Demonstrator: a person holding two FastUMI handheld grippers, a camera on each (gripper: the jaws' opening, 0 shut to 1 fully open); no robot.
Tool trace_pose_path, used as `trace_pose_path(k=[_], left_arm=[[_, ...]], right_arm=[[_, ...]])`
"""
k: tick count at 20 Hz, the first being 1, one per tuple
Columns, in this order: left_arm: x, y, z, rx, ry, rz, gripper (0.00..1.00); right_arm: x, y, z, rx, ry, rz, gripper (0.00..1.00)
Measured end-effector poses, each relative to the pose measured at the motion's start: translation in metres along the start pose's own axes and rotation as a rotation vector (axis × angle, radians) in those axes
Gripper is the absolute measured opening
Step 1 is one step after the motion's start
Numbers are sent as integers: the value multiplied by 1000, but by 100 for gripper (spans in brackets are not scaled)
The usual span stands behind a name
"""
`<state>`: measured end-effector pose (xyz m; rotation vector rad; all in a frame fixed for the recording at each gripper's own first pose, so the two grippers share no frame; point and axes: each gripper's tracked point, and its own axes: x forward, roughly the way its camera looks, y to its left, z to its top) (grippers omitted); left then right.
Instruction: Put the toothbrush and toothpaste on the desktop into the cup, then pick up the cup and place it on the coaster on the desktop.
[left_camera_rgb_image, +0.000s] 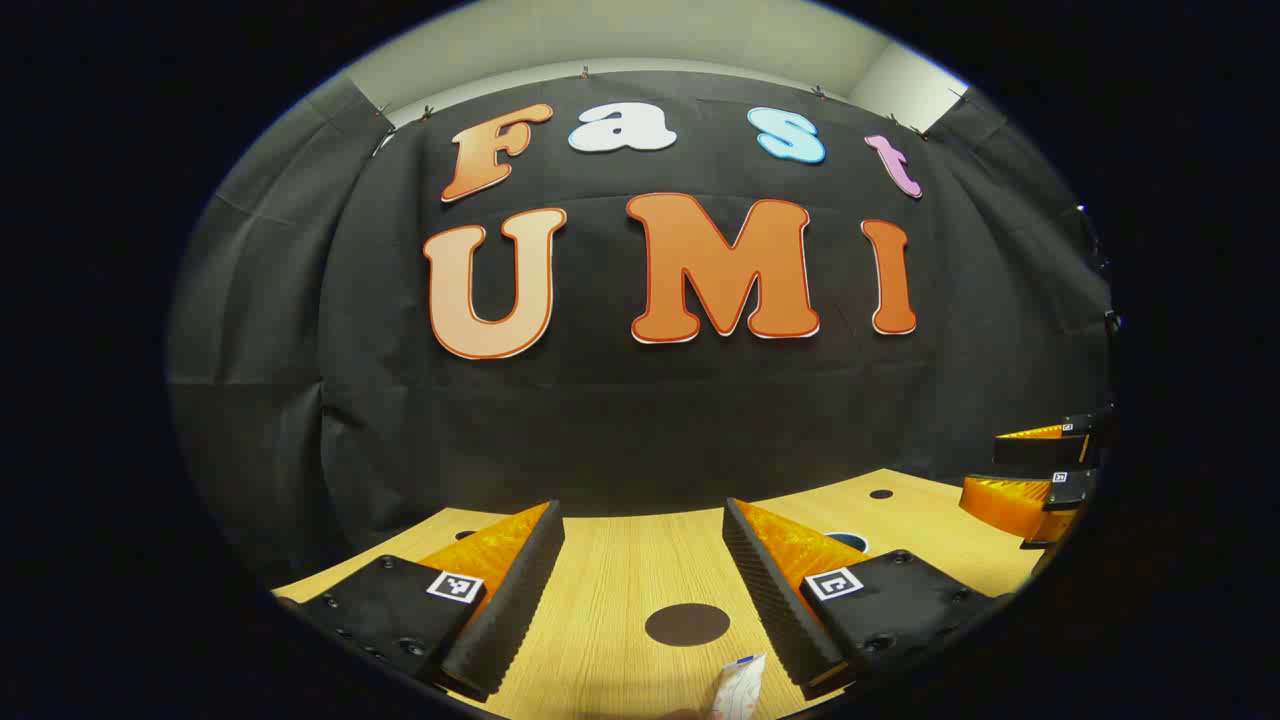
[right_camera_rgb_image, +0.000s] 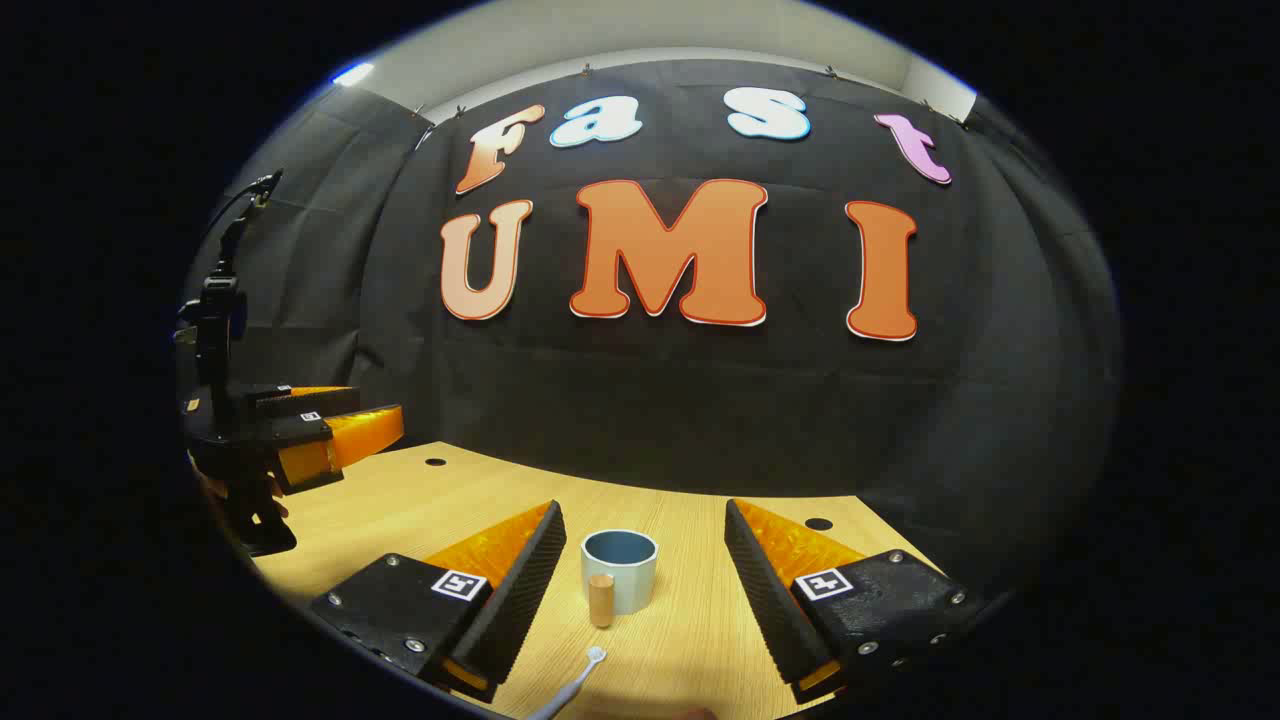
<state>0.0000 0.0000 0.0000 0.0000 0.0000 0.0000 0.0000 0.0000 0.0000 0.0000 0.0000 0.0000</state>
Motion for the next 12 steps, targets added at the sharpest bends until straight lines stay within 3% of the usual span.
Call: trace_pose_path(k=[12], left_arm=[[-1, -8, -15, -26, 87, -58, 100]], right_arm=[[2, -5, -21, 57, 112, -6, 95]])
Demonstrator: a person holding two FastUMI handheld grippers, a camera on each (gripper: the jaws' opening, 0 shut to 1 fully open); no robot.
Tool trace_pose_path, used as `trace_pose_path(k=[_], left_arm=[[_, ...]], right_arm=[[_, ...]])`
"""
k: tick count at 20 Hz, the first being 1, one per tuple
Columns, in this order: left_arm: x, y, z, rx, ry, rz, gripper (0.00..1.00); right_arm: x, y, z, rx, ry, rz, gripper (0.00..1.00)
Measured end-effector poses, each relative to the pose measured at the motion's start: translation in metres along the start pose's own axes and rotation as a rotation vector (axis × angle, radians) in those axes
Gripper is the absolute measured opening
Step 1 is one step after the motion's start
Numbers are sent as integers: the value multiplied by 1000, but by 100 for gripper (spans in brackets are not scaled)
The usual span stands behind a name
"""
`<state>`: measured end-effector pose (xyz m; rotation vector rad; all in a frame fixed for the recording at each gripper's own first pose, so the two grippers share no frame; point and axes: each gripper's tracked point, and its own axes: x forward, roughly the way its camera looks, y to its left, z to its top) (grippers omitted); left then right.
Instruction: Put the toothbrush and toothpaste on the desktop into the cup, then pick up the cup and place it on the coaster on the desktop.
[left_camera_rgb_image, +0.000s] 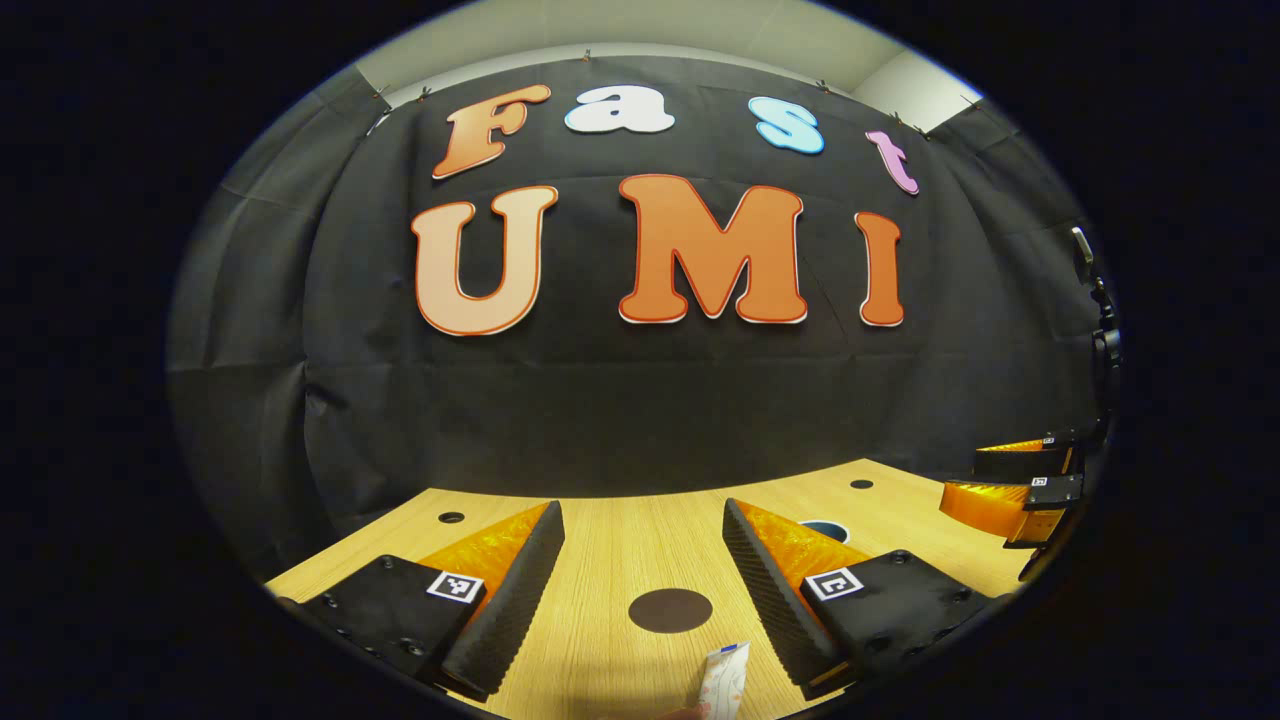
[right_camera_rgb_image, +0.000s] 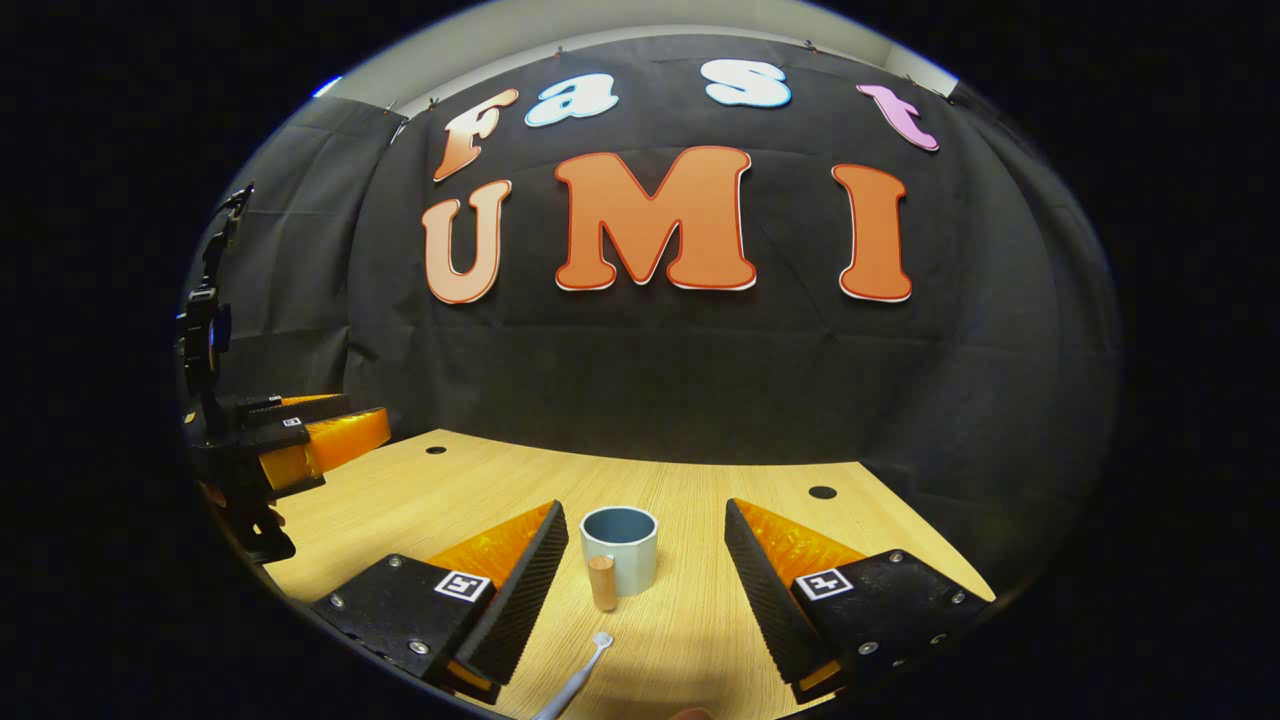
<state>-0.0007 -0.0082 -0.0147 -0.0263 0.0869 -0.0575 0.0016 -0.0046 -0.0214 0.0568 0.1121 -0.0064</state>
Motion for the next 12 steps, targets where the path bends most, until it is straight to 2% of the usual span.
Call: trace_pose_path(k=[1, 4, 7, 12], left_arm=[[1, -1, -3, 9, 10, -1, 98], [-2, -5, -11, 23, 41, -15, 100], [2, -12, -28, 32, 100, -43, 100], [2, -22, -66, 65, 217, -70, 100]], right_arm=[[0, 2, -2, -1, 8, 5, 95], [-1, 8, -5, 3, 25, 29, 97], [-1, 17, -18, 1, 72, 63, 95], [0, 20, -51, -28, 177, 59, 95]])
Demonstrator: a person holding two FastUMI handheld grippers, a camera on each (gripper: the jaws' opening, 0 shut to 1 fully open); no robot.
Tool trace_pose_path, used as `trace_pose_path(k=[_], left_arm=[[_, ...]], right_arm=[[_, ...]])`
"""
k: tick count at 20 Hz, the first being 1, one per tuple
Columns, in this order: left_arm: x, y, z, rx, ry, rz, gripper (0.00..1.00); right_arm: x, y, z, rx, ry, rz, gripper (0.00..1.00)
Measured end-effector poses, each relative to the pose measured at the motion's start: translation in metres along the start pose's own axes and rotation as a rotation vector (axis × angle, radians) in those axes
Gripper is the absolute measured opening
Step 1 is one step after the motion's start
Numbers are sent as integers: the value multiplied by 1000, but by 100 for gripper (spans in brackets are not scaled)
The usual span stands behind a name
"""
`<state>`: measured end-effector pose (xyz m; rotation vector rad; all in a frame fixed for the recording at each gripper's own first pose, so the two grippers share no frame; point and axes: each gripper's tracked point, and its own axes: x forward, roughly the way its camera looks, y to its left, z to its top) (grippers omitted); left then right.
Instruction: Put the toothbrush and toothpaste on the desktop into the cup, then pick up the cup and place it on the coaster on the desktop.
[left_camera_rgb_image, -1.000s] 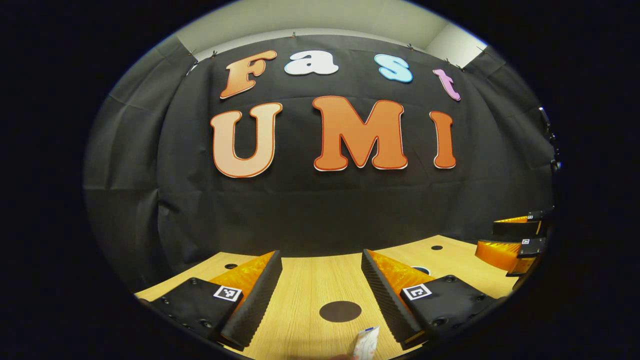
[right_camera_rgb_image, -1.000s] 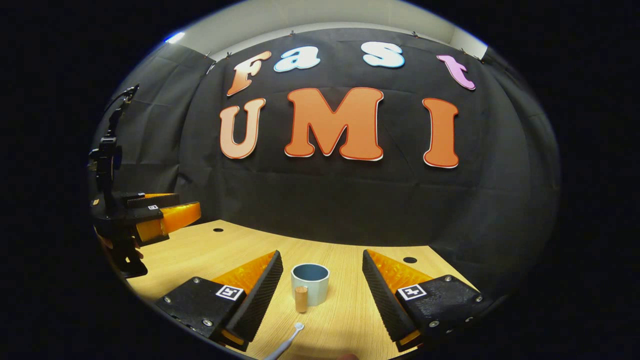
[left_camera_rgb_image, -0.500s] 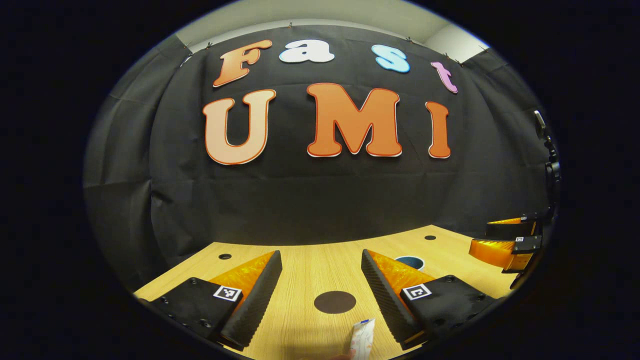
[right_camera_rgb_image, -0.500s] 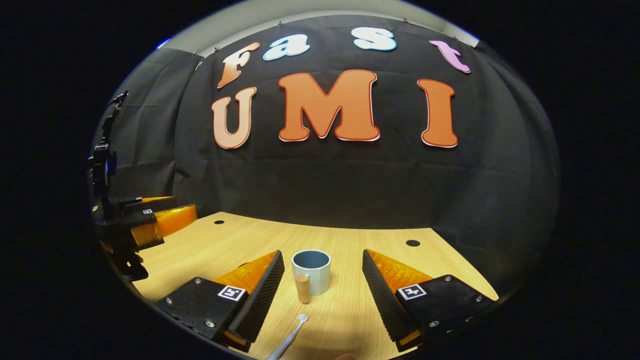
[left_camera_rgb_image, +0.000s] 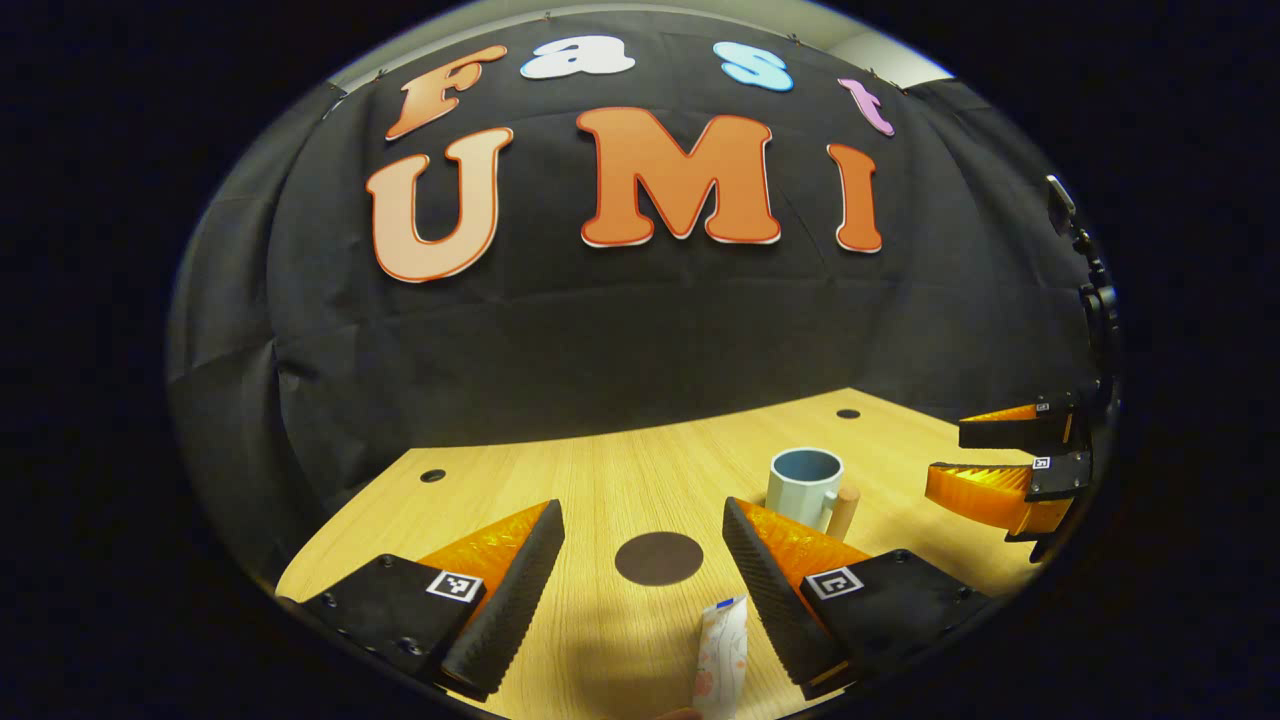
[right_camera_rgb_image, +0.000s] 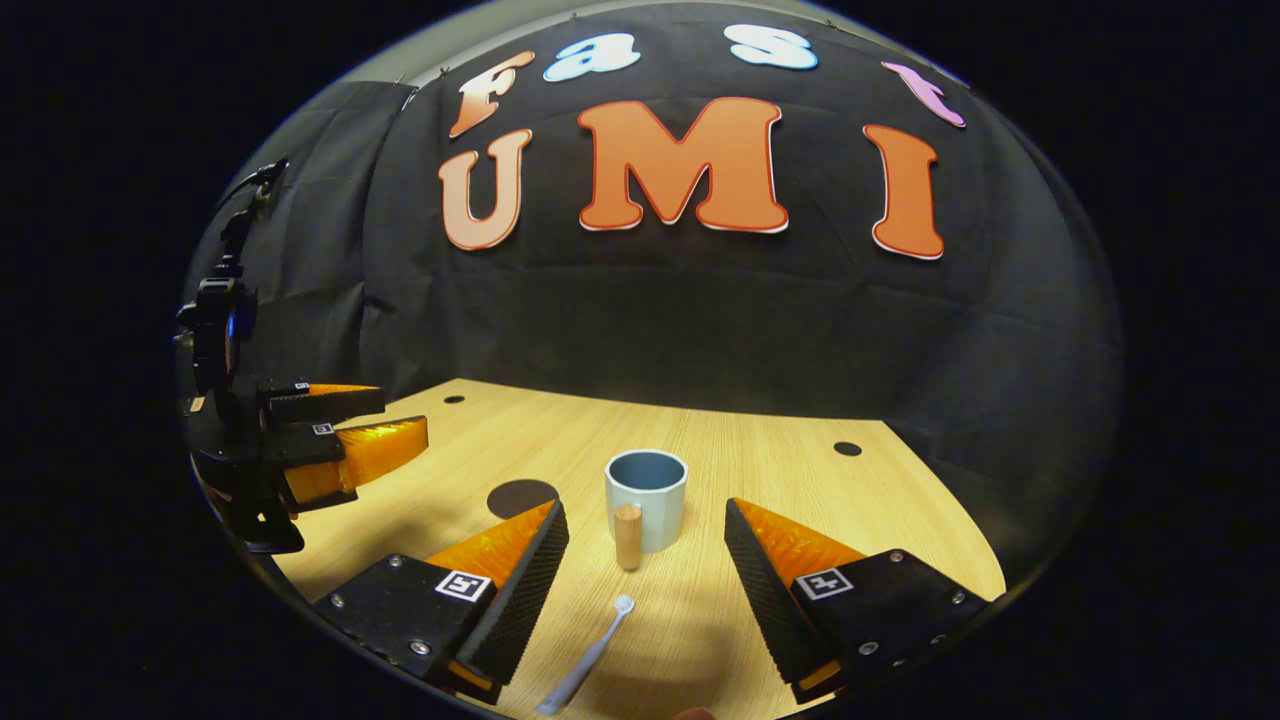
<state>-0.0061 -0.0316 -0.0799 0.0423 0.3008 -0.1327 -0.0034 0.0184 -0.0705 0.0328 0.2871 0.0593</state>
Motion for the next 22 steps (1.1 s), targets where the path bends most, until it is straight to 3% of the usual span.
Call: trace_pose_path(k=[13, 22], left_arm=[[2, -32, -90, -13, 264, -135, 100], [-13, -38, -135, -29, 435, -206, 99]], right_arm=[[8, 40, -95, 85, 334, 93, 91], [-8, 57, -100, 52, 496, 108, 73]])
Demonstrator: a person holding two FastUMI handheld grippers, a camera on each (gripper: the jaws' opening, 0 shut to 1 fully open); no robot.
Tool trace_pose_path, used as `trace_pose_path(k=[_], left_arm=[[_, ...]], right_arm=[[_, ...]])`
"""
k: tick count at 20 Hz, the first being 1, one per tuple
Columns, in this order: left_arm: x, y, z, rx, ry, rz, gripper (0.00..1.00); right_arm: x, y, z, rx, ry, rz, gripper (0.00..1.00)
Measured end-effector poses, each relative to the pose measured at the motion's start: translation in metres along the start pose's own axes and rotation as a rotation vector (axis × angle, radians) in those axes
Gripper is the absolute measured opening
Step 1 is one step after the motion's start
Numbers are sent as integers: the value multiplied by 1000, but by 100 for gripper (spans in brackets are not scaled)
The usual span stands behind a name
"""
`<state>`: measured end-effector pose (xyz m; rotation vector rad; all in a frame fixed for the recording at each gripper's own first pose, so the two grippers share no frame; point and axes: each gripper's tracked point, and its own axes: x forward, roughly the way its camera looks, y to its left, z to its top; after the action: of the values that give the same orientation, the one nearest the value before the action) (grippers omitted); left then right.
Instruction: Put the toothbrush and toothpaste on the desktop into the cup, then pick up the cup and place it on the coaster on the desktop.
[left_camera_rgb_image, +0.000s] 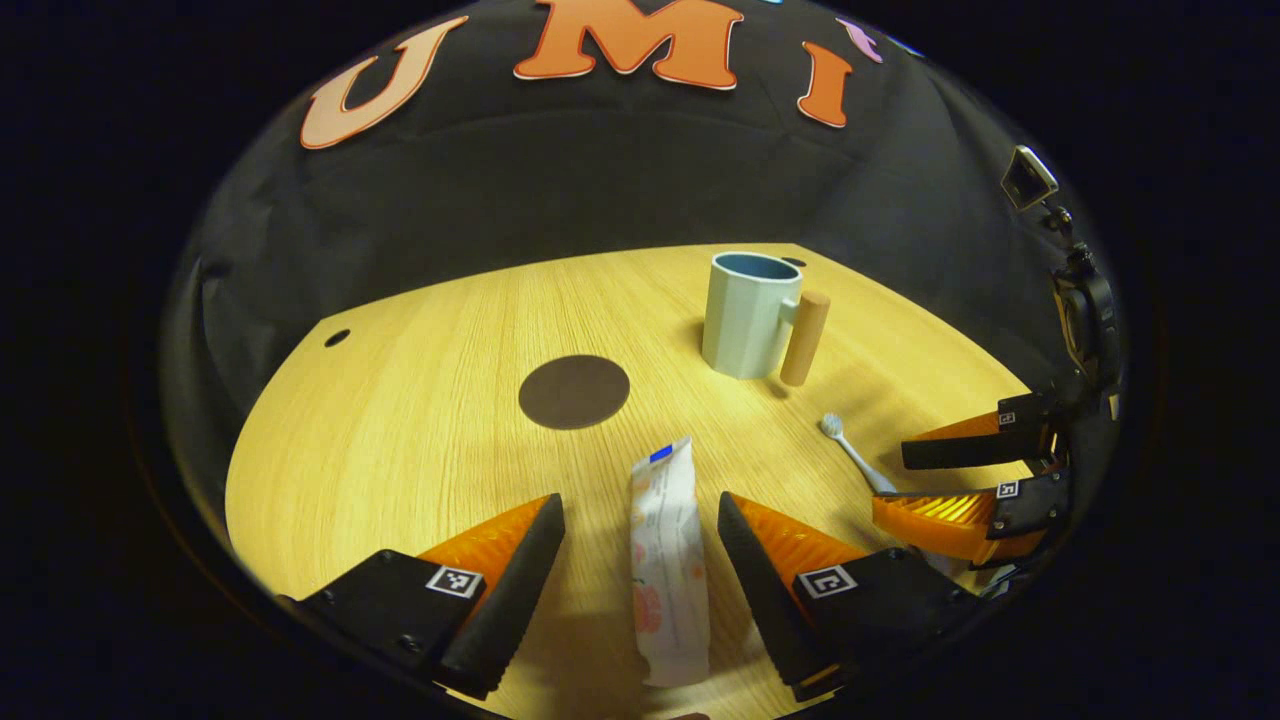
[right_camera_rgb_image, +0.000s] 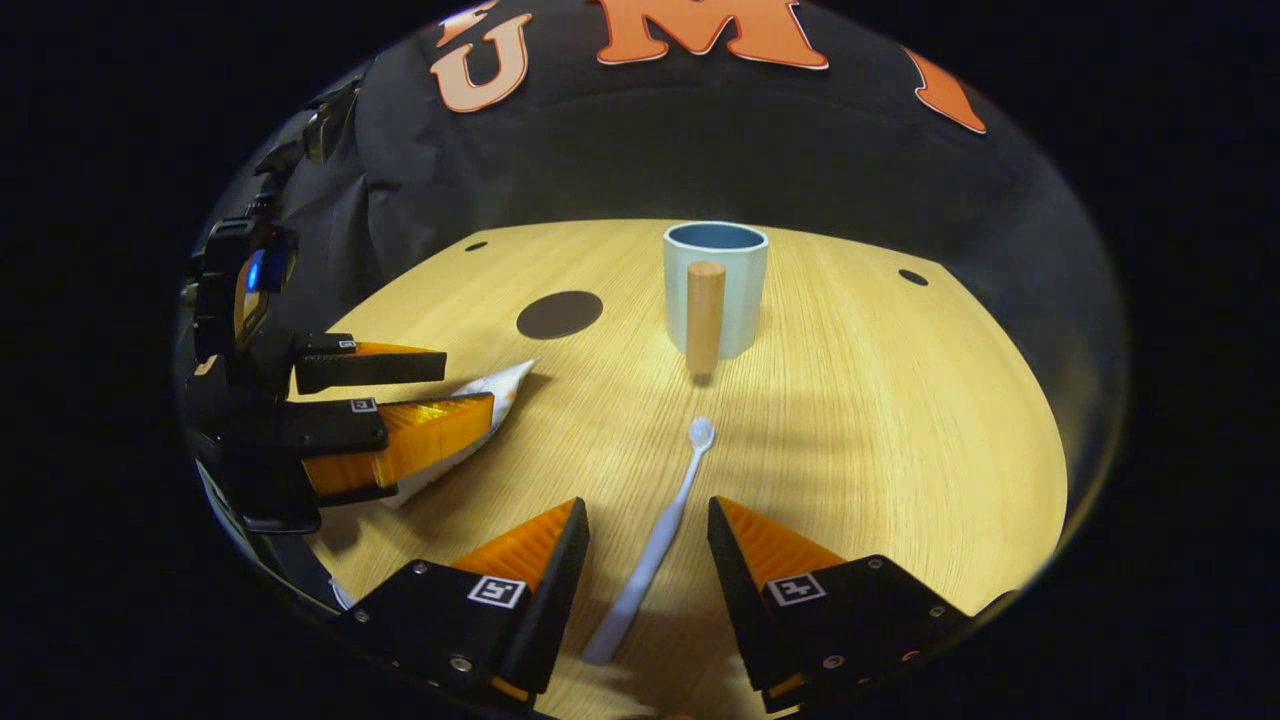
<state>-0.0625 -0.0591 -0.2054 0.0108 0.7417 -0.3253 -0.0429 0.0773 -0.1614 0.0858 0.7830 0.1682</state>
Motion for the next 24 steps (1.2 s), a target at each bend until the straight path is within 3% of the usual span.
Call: trace_pose_path(k=[6, 7, 9, 11, 12, 13, 14, 15, 16, 19, 20, 24], left_arm=[[8, -3, -19, 13, 72, 6, 96], [9, -7, -15, 17, 62, -5, 90], [10, -12, -15, 22, 67, -5, 77], [11, -14, -14, 26, 74, 1, 51], [10, -15, -13, 11, 64, -6, 49], [11, -16, -15, -22, 73, -6, 47], [14, -14, -12, -32, 70, -10, 24], [9, -13, -12, -52, 70, -13, 27], [8, -12, -11, -67, 74, -16, 20], [6, -5, -8, -99, 41, -6, 20], [4, -4, -6, -117, 36, -6, 14], [-13, 12, 7, -143, -15, 7, 16]], right_arm=[[-7, -10, 13, 33, 38, -54, 57], [-7, -14, 16, 24, 31, -74, 53], [-6, -18, 23, 22, 36, -97, 27], [-4, -16, 22, 28, 45, -88, 16], [-3, -15, 22, 31, 43, -84, 12], [-2, -13, 23, 36, 38, -78, 11], [-1, -14, 23, 40, 36, -72, 9], [0, -13, 24, 49, 33, -67, 7], [-1, -11, 24, 54, 30, -57, 6], [-2, -9, 29, 55, 9, -33, 5], [-2, -8, 32, 59, -8, -24, 5], [-22, -7, 60, 53, -97, -4, 6]])
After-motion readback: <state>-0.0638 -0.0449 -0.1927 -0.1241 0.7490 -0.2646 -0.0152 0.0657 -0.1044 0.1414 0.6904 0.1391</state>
